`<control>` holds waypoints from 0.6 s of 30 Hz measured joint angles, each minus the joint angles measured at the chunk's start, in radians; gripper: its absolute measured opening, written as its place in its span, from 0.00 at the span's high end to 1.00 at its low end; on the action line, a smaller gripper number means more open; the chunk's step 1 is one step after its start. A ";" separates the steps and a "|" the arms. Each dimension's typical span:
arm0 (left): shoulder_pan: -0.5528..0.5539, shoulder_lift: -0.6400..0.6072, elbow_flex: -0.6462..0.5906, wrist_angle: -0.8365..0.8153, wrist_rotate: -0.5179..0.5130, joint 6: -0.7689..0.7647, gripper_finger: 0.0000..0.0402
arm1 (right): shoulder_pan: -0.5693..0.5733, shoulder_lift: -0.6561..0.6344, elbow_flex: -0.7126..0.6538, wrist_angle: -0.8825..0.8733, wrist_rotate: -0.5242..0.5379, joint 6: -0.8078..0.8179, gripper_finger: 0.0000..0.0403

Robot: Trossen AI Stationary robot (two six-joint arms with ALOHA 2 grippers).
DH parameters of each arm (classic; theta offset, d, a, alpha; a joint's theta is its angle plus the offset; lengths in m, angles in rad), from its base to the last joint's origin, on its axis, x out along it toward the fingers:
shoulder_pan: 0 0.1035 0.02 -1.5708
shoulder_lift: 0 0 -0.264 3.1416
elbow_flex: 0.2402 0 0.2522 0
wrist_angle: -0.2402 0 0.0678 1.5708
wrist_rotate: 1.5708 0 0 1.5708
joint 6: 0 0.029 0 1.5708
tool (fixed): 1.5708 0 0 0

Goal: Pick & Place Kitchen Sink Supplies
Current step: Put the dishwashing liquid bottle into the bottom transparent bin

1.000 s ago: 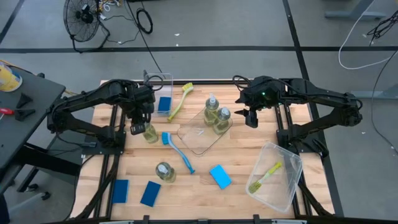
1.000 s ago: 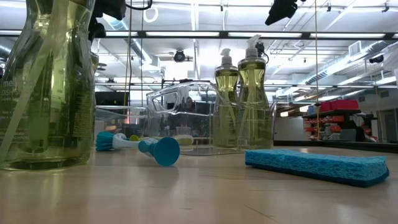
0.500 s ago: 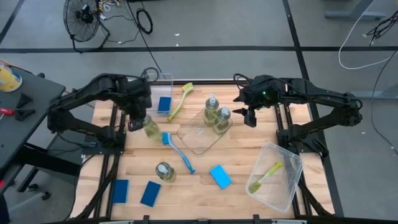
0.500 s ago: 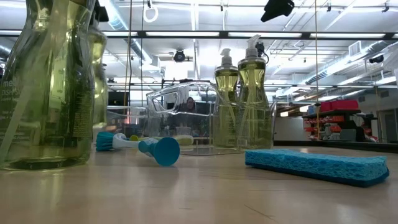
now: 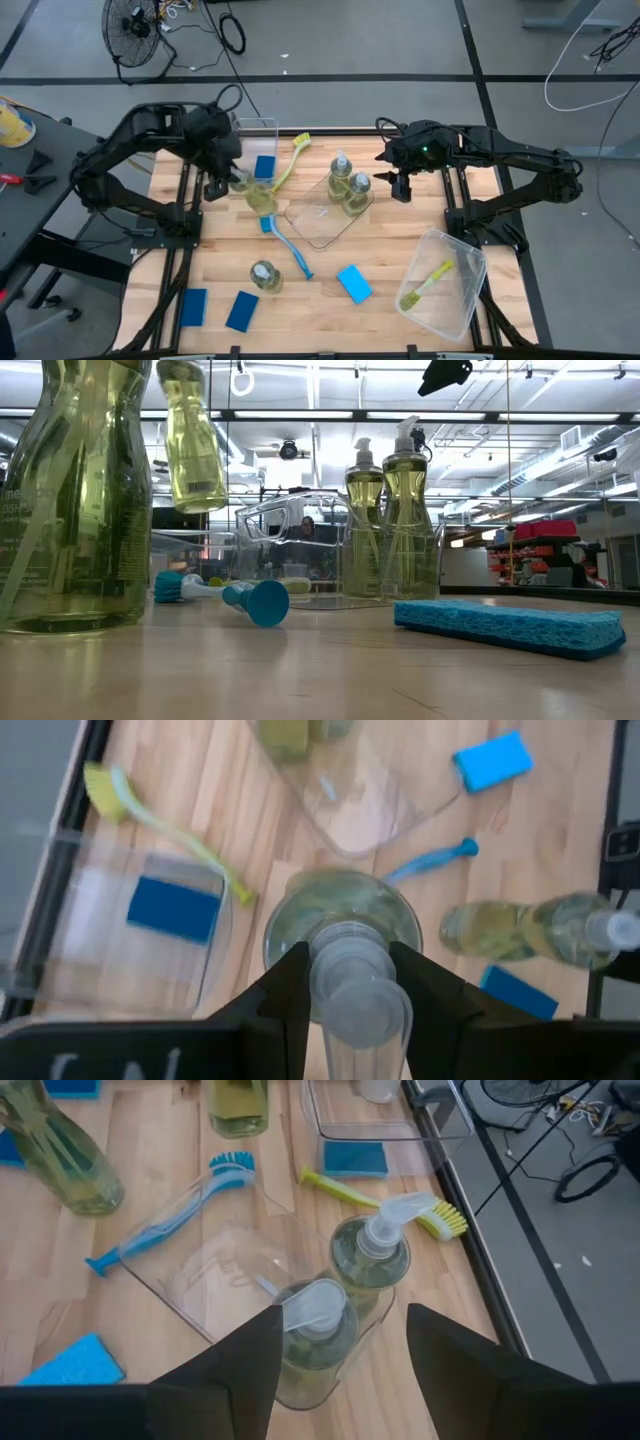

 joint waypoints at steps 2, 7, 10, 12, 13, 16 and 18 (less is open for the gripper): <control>0.001 0.016 0.016 0.005 0.013 0.021 0.71 | 0.000 0.000 0.000 0.000 0.000 0.000 0.47; -0.005 0.098 0.079 0.032 0.024 0.102 0.71 | 0.000 0.000 0.000 -0.001 0.001 0.000 0.47; -0.005 0.145 0.131 0.038 0.035 0.144 0.71 | 0.000 0.000 0.000 -0.002 0.005 0.000 0.47; -0.005 0.174 0.166 0.055 0.048 0.164 0.71 | 0.000 0.000 0.000 -0.002 0.005 0.001 0.47; -0.005 0.189 0.181 0.062 0.053 0.177 0.71 | 0.000 0.000 0.000 -0.002 0.005 0.001 0.47; -0.006 0.231 0.229 0.084 0.073 0.202 0.71 | 0.000 0.000 0.000 -0.003 0.006 0.011 0.47; -0.006 0.251 0.256 0.090 0.080 0.217 0.71 | 0.000 0.000 0.000 -0.003 0.007 0.025 0.47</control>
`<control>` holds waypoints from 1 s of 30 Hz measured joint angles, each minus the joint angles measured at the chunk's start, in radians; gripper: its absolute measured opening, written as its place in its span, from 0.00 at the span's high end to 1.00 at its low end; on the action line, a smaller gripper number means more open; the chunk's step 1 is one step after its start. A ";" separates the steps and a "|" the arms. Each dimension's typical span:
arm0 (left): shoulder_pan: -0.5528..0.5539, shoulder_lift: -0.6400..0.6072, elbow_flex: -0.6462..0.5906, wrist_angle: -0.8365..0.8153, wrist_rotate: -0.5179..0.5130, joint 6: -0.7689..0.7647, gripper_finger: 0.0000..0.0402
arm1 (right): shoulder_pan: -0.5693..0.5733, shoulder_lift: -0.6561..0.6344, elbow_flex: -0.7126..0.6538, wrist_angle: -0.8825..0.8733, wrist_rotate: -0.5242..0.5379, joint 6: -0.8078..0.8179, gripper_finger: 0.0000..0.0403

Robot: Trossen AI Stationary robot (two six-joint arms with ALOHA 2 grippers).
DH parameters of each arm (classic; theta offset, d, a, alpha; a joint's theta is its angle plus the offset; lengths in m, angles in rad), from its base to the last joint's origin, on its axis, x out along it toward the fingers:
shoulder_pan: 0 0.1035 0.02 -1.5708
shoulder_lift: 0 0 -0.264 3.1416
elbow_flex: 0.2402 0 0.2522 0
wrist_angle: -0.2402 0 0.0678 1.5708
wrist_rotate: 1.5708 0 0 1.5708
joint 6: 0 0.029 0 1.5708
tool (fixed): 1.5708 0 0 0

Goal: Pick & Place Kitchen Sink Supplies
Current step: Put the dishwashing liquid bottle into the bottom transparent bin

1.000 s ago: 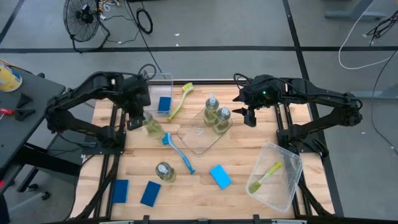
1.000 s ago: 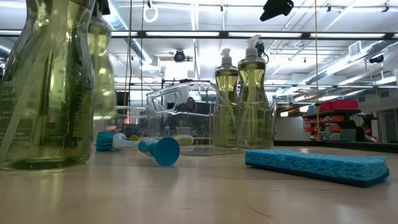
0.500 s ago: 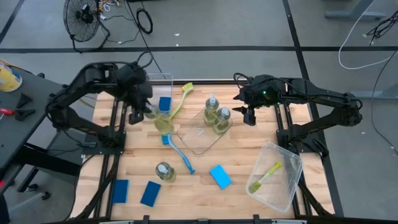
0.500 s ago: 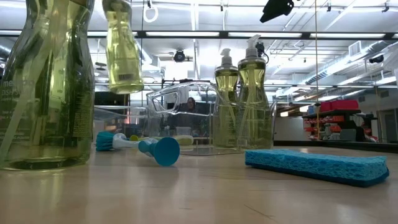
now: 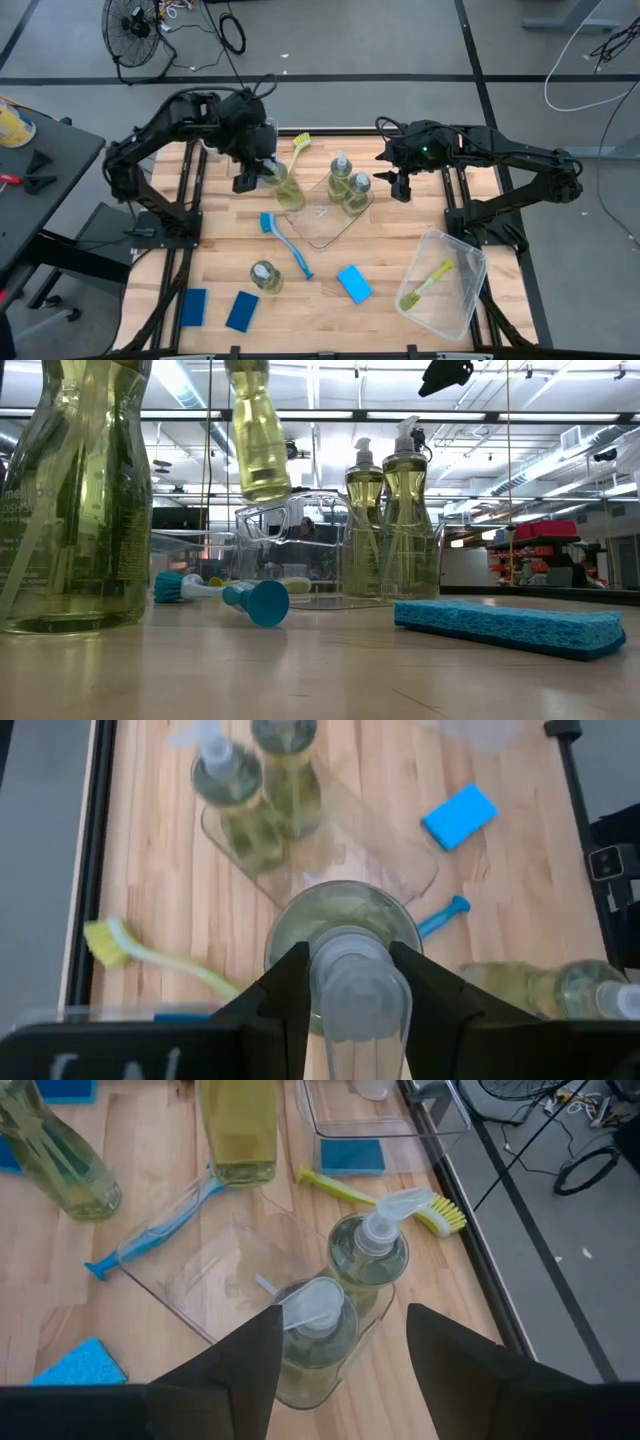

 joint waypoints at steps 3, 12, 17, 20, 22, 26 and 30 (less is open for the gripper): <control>0.000 0.031 0.032 0.021 0.010 0.023 0.71 | 0.000 0.000 0.000 0.000 0.000 0.002 0.47; 0.000 0.109 0.038 0.115 0.043 0.067 0.71 | 0.000 0.000 0.000 0.000 0.000 0.001 0.47; 0.000 0.155 0.038 0.139 0.065 0.098 0.71 | 0.000 0.000 0.000 0.001 0.000 0.001 0.47; 0.000 0.191 0.038 0.161 0.065 0.123 0.71 | 0.000 0.000 0.000 0.001 0.001 0.000 0.47; 0.000 0.211 0.038 0.178 0.060 0.151 0.71 | 0.000 0.000 0.000 0.001 0.001 -0.007 0.47; 0.001 0.267 0.038 0.179 0.056 0.164 0.71 | 0.000 0.000 0.000 0.001 0.035 -0.009 0.47; 0.001 0.310 0.037 0.174 0.061 0.194 0.71 | 0.000 0.000 0.000 0.001 0.053 -0.010 0.47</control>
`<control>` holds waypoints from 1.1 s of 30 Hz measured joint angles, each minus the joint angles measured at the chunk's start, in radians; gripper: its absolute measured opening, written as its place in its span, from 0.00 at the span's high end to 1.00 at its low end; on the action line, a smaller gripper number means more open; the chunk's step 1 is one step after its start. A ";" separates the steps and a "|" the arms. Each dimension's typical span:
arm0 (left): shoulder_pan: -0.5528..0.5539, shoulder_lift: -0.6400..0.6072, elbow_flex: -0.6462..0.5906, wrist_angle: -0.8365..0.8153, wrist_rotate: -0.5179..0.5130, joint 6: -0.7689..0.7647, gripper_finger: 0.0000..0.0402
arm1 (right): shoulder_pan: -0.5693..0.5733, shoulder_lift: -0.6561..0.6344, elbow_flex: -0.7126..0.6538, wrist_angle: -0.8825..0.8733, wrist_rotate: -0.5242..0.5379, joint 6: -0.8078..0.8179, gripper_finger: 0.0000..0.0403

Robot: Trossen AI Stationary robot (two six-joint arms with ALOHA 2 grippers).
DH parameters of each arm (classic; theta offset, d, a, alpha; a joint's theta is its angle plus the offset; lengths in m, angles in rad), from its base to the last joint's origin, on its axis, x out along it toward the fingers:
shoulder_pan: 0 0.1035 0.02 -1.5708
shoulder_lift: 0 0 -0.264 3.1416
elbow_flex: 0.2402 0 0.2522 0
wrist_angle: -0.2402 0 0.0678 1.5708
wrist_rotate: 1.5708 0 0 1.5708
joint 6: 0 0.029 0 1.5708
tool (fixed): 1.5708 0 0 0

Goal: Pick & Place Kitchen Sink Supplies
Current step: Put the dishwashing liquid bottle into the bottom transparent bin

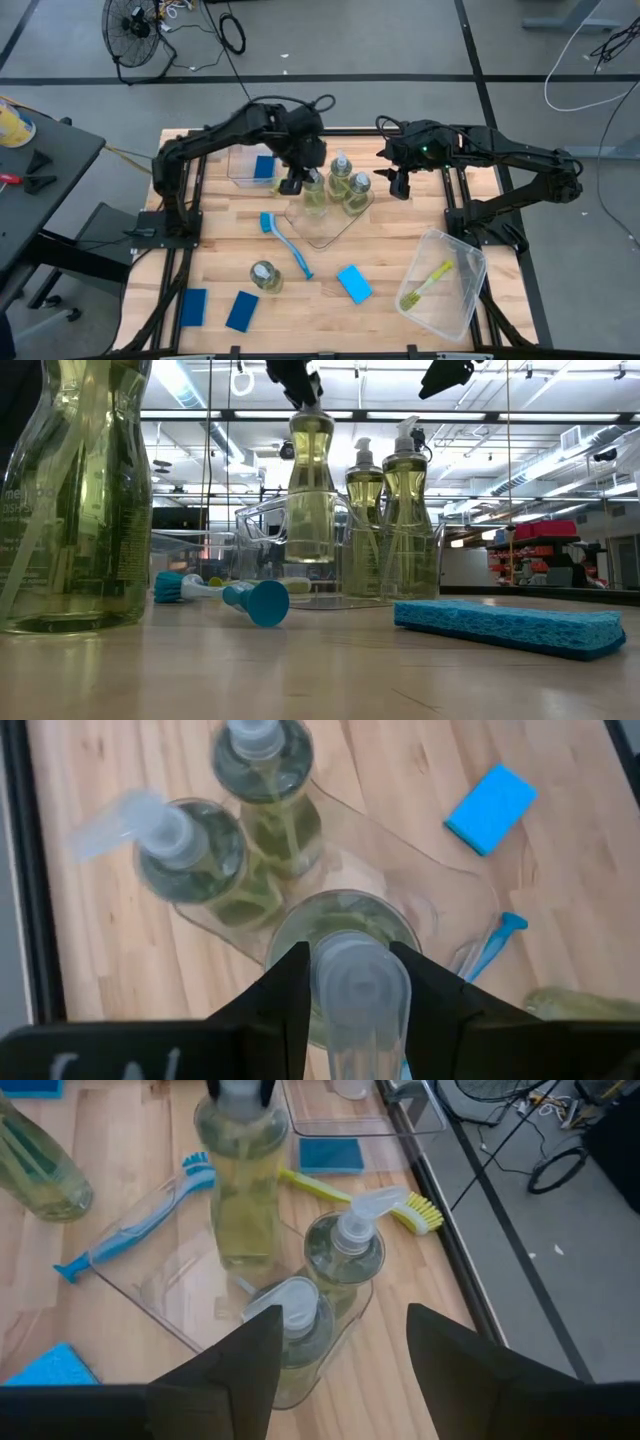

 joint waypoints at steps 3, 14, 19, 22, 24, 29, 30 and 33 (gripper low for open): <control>0.000 0.030 0.000 0.003 -0.002 0.009 0.71 | 0.000 0.000 0.000 0.000 0.000 0.000 0.47; 0.002 0.094 0.000 0.019 -0.024 0.019 0.71 | 0.000 0.000 0.000 0.001 0.000 0.000 0.47; -0.002 0.092 0.000 0.023 -0.085 0.016 0.60 | 0.000 0.000 0.000 0.001 0.000 0.000 0.47; 0.001 0.089 0.002 0.024 -0.107 0.011 0.49 | 0.000 0.000 0.000 0.001 0.000 0.000 0.47; 0.000 0.090 0.002 0.022 -0.108 0.010 0.45 | 0.000 0.000 0.000 0.001 0.000 0.000 0.47; -0.001 0.086 0.001 0.016 -0.104 0.009 0.45 | 0.000 0.000 0.000 0.001 0.000 0.000 0.47; -0.001 0.082 0.001 0.014 -0.104 0.009 0.46 | 0.000 0.000 0.000 0.001 0.000 0.000 0.47; 0.000 0.047 0.001 -0.011 -0.104 0.008 0.48 | 0.000 0.000 0.000 0.001 0.000 0.001 0.47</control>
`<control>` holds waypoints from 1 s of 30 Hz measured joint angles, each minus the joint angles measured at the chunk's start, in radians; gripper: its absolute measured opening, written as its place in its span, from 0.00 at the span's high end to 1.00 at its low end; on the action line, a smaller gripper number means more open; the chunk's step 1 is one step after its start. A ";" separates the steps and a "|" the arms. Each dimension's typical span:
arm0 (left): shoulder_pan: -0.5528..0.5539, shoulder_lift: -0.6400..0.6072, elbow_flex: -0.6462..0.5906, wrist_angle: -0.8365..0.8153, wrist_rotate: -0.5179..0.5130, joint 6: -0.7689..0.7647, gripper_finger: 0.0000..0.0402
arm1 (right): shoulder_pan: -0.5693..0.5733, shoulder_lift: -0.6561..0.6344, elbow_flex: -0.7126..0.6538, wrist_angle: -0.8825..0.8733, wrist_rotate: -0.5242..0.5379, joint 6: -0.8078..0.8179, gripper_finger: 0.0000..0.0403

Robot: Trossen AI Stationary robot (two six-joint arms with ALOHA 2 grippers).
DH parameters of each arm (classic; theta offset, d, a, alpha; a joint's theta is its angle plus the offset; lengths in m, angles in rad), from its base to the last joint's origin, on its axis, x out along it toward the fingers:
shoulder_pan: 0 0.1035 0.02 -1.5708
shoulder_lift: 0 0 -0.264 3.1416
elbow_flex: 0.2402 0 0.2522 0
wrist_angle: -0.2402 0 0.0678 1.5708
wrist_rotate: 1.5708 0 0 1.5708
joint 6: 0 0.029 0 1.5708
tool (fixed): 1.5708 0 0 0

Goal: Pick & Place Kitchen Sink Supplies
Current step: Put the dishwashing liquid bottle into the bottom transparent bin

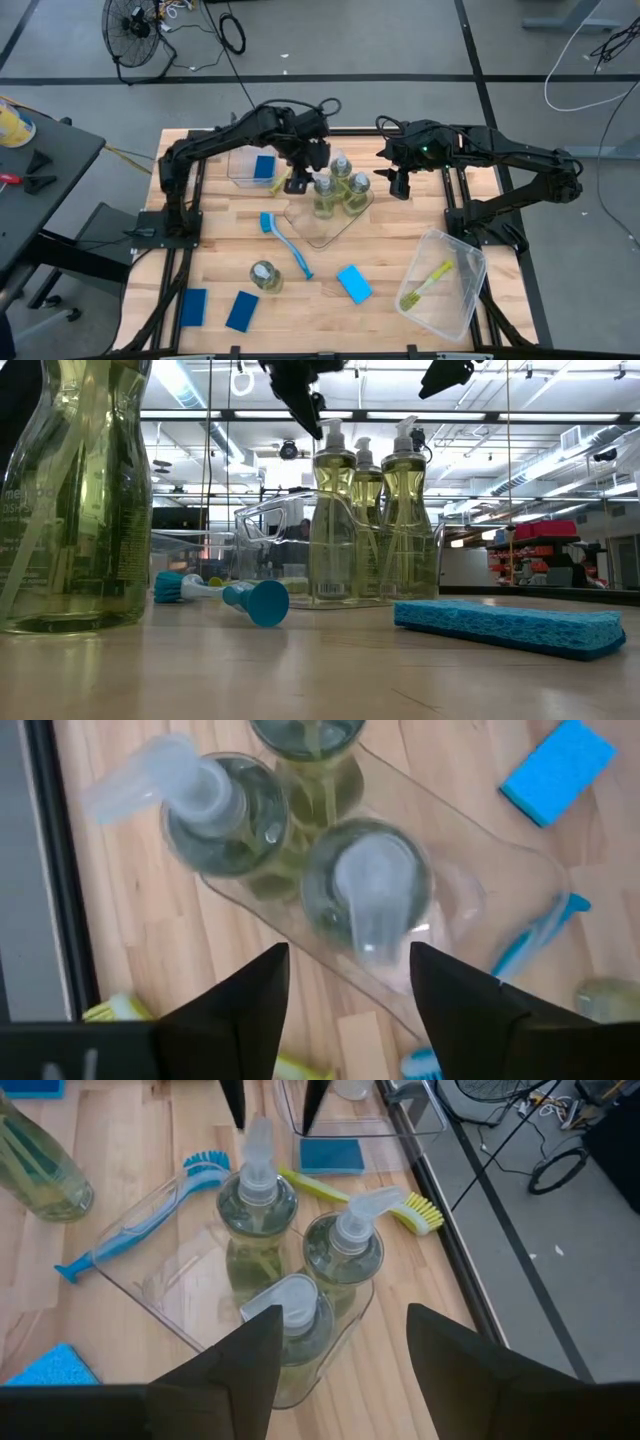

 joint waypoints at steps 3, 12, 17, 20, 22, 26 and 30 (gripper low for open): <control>0.001 -0.044 0.000 -0.038 0.000 -0.001 0.49 | 0.000 0.000 0.000 0.000 0.000 0.000 0.47; -0.030 -0.212 0.000 -0.158 0.058 -0.080 0.50 | 0.000 0.000 0.000 0.000 -0.010 0.010 0.47; -0.085 -0.274 0.000 -0.244 0.060 -0.114 0.50 | 0.000 0.000 0.000 0.000 -0.010 0.010 0.47; -0.117 -0.285 0.000 -0.262 0.059 -0.132 0.50 | 0.000 0.000 0.000 0.000 -0.011 0.010 0.47; -0.130 -0.284 0.000 -0.268 0.058 -0.133 0.50 | 0.000 0.000 0.000 0.000 -0.011 0.010 0.47; -0.138 -0.282 -0.001 -0.267 0.058 -0.132 0.51 | 0.000 0.000 0.000 0.000 -0.011 0.020 0.47; -0.137 -0.282 -0.033 -0.262 0.059 -0.106 0.52 | 0.000 0.000 0.000 0.000 -0.012 0.037 0.47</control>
